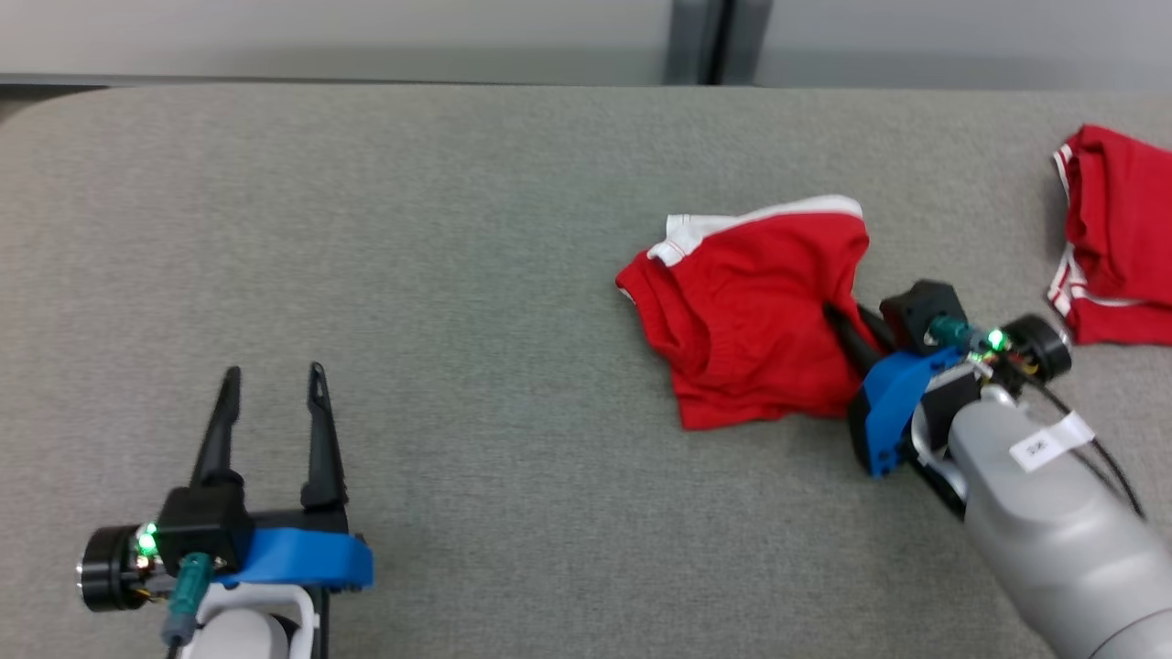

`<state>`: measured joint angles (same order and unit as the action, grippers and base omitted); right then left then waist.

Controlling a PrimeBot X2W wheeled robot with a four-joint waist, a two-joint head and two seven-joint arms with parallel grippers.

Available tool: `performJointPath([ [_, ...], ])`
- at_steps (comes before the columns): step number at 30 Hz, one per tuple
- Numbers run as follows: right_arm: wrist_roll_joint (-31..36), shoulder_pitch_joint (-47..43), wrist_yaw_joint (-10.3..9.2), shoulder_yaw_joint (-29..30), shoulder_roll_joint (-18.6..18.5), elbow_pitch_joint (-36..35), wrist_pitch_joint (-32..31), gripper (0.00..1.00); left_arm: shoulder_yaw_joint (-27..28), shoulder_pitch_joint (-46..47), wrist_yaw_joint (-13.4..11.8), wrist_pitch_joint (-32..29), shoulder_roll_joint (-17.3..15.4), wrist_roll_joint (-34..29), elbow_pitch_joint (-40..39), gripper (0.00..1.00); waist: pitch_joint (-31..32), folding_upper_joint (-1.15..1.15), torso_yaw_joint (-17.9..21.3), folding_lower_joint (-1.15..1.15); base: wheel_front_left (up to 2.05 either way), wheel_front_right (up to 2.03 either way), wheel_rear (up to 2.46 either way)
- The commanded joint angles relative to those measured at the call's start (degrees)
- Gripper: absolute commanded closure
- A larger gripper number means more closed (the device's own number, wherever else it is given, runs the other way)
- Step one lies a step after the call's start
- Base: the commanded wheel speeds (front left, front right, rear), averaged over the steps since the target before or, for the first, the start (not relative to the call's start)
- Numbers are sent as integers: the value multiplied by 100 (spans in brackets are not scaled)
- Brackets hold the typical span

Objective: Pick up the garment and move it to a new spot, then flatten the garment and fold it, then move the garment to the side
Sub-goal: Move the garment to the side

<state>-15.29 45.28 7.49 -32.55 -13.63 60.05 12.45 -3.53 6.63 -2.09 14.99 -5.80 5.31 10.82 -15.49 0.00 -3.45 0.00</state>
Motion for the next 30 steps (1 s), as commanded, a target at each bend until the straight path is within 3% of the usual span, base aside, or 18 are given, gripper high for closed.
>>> performJointPath([
  [1,-29,229,1,-124,-147,-102,50,100,67,130,-69,21,-16,14,-92,0,-87,0,82,0,0,0,0],
  [5,-126,598,0,-444,-472,-349,75,100,150,185,-146,22,-20,4,-294,0,-371,0,313,0,0,0,0],
  [10,-411,1231,1,-892,-1141,-878,135,100,197,339,-192,22,-172,-129,-552,0,-894,0,745,0,0,0,0],
  [21,-1127,2241,0,-1291,-2523,-1605,185,100,297,562,-340,-217,-617,-443,-1384,0,-1745,0,1686,0,0,0,0],
  [30,-1669,2484,0,-1550,-3225,-1438,19,100,313,636,-333,-603,-878,-593,-2186,0,-2145,0,1908,0,0,0,0],
])
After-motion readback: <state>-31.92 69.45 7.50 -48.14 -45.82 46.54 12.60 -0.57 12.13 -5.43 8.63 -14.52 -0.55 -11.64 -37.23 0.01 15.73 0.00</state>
